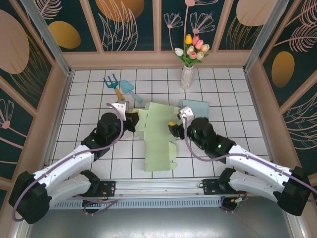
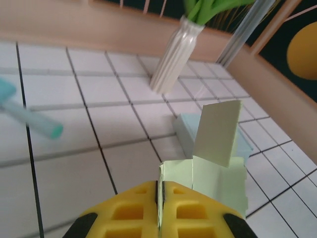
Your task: Fold the paper box
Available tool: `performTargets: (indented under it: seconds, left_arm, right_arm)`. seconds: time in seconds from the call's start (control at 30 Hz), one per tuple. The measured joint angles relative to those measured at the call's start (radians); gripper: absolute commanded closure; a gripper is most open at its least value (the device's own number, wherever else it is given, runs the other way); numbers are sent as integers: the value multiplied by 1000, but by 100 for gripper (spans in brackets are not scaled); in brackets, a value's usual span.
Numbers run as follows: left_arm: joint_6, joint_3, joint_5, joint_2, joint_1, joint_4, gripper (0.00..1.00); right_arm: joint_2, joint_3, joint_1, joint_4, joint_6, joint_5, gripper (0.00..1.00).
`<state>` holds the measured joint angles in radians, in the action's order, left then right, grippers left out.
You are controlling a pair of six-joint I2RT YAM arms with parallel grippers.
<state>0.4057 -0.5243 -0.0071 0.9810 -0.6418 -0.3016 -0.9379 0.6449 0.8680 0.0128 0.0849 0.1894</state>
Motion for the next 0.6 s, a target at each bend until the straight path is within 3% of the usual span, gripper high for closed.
performTargets:
  seconds: [0.13,0.27,0.4,0.6]
  left_arm:
    - [-198,150,61,-71,0,-224,100]
    - [-370,274,101,-102,0,-347,100]
    - [-446,340,105,-129,0,-444,100]
    - [-488,360,105,-195,0,-531,100]
  right_arm:
    - [-80,147,-98,-55,268,-174,34]
    - [-202,286,-155,-178,502,-290,34]
    - [-285,389,-170,-343,681,-362,35]
    - [-294,416,-197,-504,820,-409,36]
